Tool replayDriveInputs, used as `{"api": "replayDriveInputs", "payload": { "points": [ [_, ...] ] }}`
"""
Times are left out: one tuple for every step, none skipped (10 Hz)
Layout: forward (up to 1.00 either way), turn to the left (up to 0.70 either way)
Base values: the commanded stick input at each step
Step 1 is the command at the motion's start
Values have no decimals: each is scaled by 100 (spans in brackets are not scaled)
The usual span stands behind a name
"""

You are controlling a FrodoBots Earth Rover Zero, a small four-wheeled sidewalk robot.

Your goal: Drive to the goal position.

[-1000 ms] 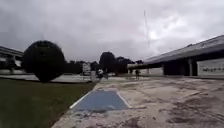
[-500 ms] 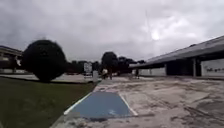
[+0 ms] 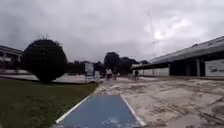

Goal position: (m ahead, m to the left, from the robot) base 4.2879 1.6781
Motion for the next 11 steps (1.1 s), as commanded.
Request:
{"api": "replayDriveInputs", "payload": {
  "points": [
    [50, 0],
    [50, 0],
    [50, 0],
    [50, 0],
    [50, 0],
    [50, 0],
    [50, 0],
    [50, 0],
    [50, 0],
    [50, 0],
    [50, 0]
  ]
}}
